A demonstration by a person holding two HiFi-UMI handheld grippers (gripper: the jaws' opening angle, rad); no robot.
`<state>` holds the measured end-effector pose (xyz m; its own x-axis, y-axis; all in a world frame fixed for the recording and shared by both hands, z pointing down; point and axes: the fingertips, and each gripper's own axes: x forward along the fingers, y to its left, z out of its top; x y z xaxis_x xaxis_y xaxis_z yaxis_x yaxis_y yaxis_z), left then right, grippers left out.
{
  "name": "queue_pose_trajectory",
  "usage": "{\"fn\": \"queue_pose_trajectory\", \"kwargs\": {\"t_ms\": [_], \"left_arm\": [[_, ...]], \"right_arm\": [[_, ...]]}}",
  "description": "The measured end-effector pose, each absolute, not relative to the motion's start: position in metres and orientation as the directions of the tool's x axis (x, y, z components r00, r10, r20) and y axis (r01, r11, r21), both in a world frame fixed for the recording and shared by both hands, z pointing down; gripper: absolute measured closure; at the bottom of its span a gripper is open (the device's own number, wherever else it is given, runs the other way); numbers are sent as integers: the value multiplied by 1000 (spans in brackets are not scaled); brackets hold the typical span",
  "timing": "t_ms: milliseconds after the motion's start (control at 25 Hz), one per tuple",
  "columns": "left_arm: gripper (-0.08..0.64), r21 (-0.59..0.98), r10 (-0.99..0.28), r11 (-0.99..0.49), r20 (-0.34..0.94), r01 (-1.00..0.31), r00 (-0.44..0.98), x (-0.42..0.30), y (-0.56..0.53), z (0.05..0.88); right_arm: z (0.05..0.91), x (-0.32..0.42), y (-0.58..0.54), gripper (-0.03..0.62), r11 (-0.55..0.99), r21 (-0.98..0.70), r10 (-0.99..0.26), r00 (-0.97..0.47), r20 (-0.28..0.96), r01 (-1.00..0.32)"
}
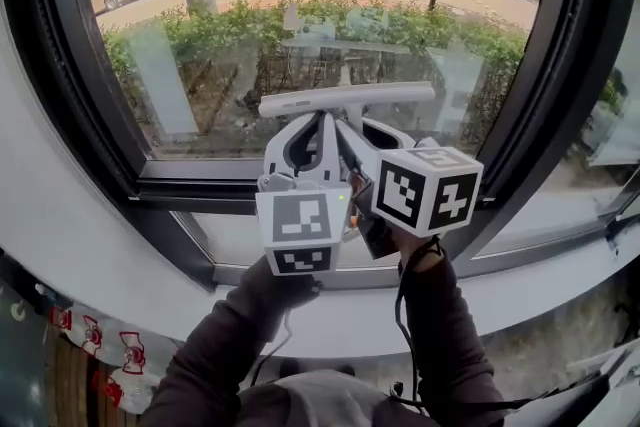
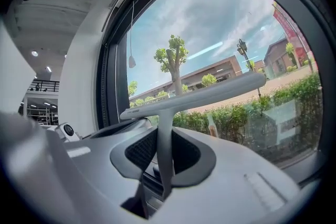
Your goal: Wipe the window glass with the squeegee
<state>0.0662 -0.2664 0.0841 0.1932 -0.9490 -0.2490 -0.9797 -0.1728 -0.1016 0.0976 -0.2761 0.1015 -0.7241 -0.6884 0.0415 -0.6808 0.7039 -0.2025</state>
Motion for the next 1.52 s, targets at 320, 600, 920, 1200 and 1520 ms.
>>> {"fn": "queue_pose_trajectory", "kwargs": {"t_ms": [320,600,920,1200,1520], "left_arm": [[560,-88,-940,-192,-271,-977,209,40,-278,54],[560,-83,-934,-219,-271,-972,233,40,-297,9],[560,-111,-930,-225,-272,-968,247,32,-304,-31],[561,-92,-931,-243,-257,-966,259,25,-313,-44],[560,-82,-930,-253,-255,-964,266,19,-321,-45]], "right_arm": [[74,74,-283,525,684,-194,-711,-702,35,-703],[26,76,-300,525,661,-173,-742,-671,0,-730],[-13,67,-307,525,661,-197,-740,-673,-5,-724],[-27,60,-315,525,643,-197,-750,-661,34,-740],[-26,54,-328,525,630,-245,-750,-659,54,-737]]}}
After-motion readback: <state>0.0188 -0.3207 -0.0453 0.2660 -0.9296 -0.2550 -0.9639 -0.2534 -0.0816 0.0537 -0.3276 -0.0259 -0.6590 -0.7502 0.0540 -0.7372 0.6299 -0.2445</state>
